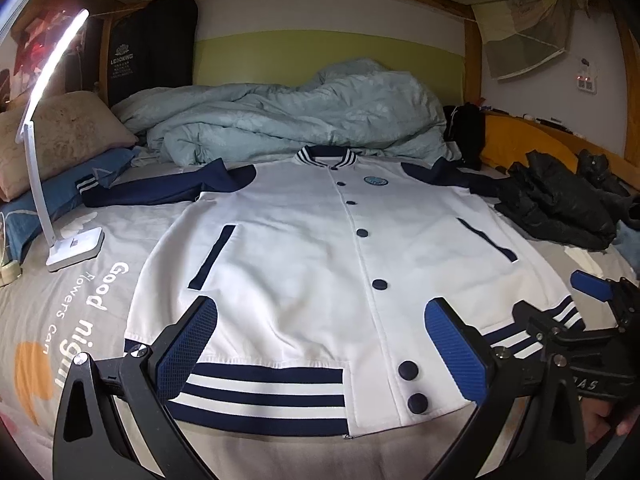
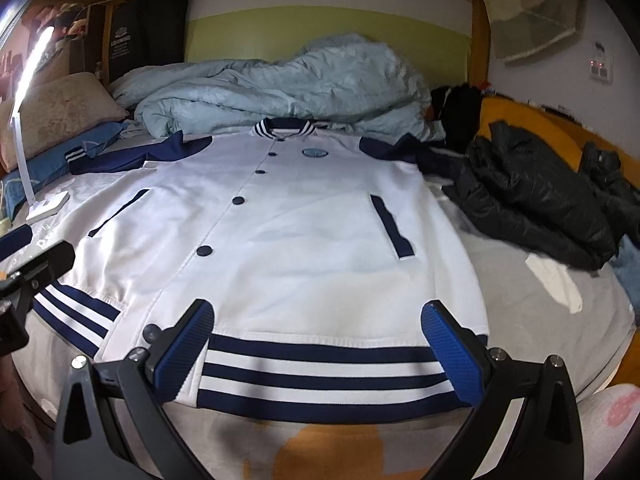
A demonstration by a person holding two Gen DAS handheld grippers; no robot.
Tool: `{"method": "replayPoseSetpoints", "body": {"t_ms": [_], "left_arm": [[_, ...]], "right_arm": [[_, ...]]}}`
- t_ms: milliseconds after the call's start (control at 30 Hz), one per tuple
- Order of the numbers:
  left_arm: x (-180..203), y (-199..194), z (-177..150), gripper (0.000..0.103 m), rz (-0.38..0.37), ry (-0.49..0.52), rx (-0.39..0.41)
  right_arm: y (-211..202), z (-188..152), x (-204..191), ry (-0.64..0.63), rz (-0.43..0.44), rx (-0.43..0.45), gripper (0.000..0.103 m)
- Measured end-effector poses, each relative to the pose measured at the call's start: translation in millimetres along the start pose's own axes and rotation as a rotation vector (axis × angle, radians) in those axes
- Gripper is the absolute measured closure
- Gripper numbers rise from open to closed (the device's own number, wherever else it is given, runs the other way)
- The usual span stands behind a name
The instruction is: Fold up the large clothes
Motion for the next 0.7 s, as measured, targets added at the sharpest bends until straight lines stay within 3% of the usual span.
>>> {"method": "replayPoseSetpoints", "body": {"t_ms": [200,400,700], "left_arm": [[-3.8,-5.1,3.5,0.0,0.006,-0.007,0.017],[-14.4,-14.4,9.6,0.0,0.062,0.01,0.057],[-15.2,-11.4,6.7,0.0,0.027,-0.016,0.035]], "right_arm": [[-0.7,0.4,-5.1,-0.052,-0.009,0.02,0.0],[-1.7,2.1,-3.7,-0.05,-0.009,0.03,0.0],[-1.9,2.4,-3.5,-0.052,-0.015,0.03,0.0]]}}
Point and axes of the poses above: each gripper's, at about its wrist camera, not at the fingertips, and y roughly the way its jaws point, x to its right, z to its top, the point moved 9 cm from there along y, roughly the way its jaws point, and after that the axes turned 15 degrees about y, right-handed, at the moved point
